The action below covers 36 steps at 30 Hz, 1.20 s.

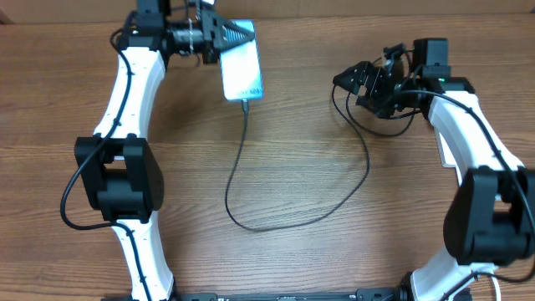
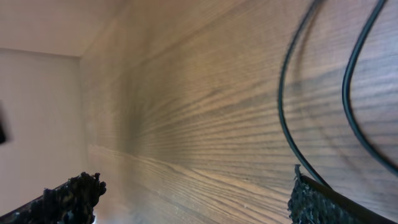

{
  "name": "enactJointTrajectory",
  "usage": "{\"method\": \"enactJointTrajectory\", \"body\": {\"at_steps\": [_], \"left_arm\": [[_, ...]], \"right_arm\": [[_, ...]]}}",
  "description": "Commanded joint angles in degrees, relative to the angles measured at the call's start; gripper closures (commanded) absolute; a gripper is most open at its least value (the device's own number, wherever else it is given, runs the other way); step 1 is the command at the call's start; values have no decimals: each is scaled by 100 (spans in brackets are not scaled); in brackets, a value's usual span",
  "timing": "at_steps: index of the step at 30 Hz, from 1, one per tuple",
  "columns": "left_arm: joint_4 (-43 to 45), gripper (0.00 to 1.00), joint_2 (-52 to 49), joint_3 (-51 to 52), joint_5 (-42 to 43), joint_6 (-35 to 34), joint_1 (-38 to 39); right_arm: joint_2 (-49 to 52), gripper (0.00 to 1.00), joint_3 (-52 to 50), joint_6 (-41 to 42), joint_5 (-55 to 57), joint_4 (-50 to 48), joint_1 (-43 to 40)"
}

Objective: Plug charger to phone and switch on socket
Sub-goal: 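Lower the phone with the left gripper and lay it flat on the table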

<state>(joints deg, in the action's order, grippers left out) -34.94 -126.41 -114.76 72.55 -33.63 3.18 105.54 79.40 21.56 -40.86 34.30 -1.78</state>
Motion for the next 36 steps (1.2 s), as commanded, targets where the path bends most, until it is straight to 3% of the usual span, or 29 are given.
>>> {"method": "enactJointTrajectory", "body": {"at_steps": [1,4,9,16,20,36], "left_arm": [[-555,96,26,-72,-1233,1591,251],[-911,96,-20,-72,-2035,1694,518],[-935,96,-219,-72,-2522,1637,791],[-704,96,-942,-72,-2481,859,957],[-431,96,-1281,-72,-2028,833,1040],[-358,95,-1488,-72,-3829,787,1742]], "right_arm": [[-293,0,72,-254,245,57,17],[-299,0,72,-258,245,76,17],[-299,0,72,-258,247,92,15],[-299,0,72,-258,247,103,17],[-299,0,72,-310,247,103,17],[-299,0,70,-391,525,269,17]]}}
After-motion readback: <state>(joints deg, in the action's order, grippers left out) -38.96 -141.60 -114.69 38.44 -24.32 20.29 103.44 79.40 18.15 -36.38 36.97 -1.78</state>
